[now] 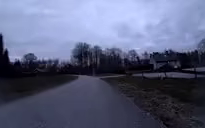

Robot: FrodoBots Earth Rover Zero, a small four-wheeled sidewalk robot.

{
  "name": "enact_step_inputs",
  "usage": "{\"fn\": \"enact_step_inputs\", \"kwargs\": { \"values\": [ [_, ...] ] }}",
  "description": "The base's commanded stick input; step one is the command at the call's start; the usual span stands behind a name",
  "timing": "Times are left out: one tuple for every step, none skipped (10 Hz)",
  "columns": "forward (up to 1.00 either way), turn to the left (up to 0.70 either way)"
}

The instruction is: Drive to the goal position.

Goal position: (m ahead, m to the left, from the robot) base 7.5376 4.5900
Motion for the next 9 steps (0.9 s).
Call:
{"fn": "enact_step_inputs", "kwargs": {
  "values": [
    [0.70,0.00],
    [0.70,0.00],
    [0.70,0.00],
    [0.70,0.00],
    [0.70,0.00],
    [0.70,0.00],
    [0.70,0.00],
    [0.70,0.00],
    [0.70,0.00]
  ]
}}
